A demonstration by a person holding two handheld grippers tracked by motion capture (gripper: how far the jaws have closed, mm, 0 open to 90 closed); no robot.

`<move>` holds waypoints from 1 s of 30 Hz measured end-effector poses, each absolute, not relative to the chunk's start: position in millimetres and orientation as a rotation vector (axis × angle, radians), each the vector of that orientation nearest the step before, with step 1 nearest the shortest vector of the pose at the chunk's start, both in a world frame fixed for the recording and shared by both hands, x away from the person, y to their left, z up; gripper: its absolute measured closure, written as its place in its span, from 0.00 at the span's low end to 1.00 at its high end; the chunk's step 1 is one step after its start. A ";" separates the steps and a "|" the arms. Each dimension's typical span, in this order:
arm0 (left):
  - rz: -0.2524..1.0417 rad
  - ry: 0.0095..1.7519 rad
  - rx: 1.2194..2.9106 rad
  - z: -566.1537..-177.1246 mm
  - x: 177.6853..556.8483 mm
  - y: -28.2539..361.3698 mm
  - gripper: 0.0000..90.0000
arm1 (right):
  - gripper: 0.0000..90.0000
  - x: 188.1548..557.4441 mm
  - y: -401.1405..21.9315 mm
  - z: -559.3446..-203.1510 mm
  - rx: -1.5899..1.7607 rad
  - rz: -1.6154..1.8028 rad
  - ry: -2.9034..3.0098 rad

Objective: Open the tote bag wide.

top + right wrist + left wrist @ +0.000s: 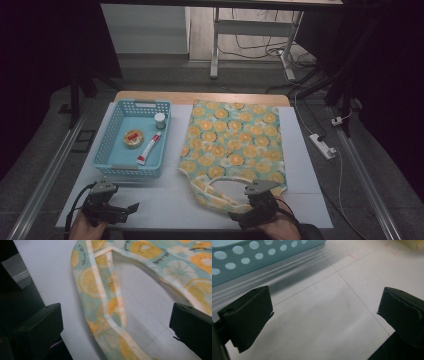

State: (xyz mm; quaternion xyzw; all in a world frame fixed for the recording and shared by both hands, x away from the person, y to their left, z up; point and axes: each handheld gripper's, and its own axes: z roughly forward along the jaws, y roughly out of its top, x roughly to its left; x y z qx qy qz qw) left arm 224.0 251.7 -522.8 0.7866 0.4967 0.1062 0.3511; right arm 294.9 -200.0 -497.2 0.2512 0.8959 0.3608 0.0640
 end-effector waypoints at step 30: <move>0.269 1.282 2.043 -523.0 224.4 251.4 0.00 | 0.77 284.9 -178.4 -508.6 0.530 0.942 2.840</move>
